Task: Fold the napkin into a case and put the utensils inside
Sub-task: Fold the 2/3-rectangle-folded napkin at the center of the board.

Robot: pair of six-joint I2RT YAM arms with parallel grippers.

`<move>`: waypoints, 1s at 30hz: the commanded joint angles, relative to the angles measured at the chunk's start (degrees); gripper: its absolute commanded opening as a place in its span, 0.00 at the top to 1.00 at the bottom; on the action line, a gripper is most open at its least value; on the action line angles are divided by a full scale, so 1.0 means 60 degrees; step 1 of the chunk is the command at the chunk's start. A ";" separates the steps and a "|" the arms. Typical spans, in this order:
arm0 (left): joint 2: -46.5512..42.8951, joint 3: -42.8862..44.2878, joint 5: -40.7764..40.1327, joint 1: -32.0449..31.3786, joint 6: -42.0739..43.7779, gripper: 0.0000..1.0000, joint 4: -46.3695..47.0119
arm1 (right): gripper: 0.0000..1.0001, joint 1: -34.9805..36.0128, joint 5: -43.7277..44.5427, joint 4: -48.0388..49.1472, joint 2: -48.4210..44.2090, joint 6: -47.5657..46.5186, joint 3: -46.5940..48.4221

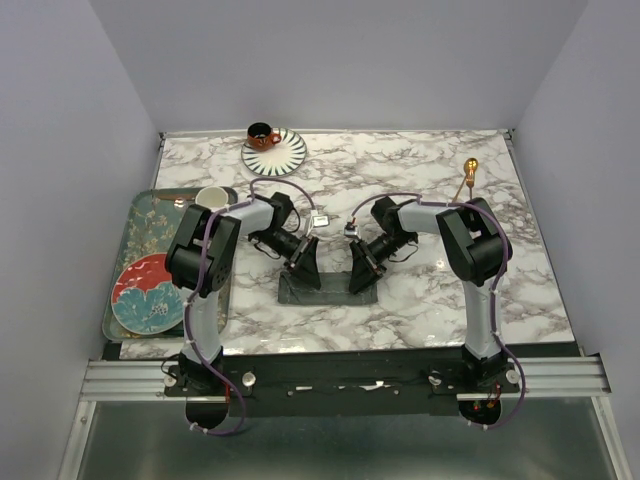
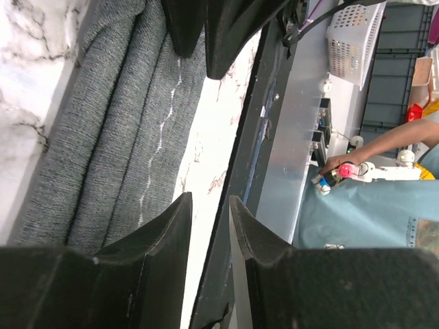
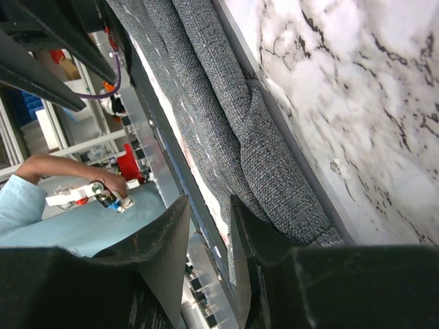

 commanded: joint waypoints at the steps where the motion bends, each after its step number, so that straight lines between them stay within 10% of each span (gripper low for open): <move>1: -0.0720 -0.0428 0.0145 0.0001 -0.0229 0.65 -0.0034 | 0.61 -0.0115 0.1765 0.0477 0.0121 -0.0193 -0.0018; 30: 0.2502 -0.0019 -0.0690 0.1011 0.0210 0.80 0.0097 | 0.55 0.0689 0.0228 -0.0021 -0.1960 0.0832 0.0730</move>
